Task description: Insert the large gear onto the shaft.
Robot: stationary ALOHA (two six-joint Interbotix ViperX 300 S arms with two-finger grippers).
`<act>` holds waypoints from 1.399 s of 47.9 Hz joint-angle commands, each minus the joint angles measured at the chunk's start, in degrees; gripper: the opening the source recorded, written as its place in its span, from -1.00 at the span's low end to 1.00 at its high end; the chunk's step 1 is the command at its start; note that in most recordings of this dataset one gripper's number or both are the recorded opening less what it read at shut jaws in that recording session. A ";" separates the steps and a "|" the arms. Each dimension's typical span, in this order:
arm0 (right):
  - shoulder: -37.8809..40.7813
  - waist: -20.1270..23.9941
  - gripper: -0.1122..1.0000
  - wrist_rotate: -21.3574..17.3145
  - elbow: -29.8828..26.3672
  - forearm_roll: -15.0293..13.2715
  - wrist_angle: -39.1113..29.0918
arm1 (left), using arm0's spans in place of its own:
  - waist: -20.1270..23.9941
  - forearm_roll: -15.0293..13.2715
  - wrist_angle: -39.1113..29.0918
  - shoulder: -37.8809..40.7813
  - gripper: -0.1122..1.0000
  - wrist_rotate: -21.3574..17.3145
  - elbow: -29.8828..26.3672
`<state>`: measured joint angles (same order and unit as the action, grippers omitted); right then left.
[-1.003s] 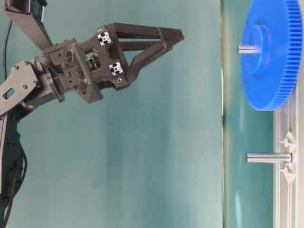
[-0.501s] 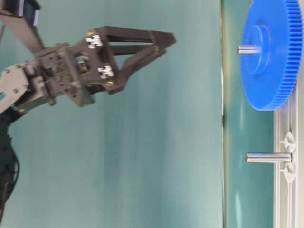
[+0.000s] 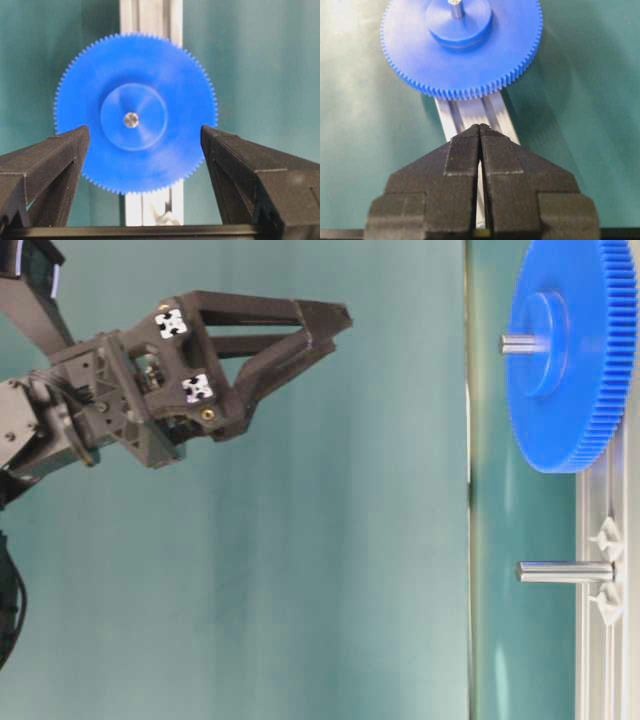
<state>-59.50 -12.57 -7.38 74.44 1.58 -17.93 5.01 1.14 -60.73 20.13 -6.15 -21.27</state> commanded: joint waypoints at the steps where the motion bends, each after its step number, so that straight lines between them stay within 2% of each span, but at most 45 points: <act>1: 0.35 -0.26 -0.74 -0.53 -0.62 0.00 0.26 | -0.26 0.09 0.18 -3.25 0.74 0.09 -1.14; 67: -0.35 -0.09 -0.74 -1.14 -0.26 -0.09 0.53 | -0.44 0.09 -0.62 -2.90 0.74 0.00 -1.14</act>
<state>-59.85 -12.57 -8.26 74.71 1.58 -17.84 4.83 1.14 -61.44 19.78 -6.15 -21.27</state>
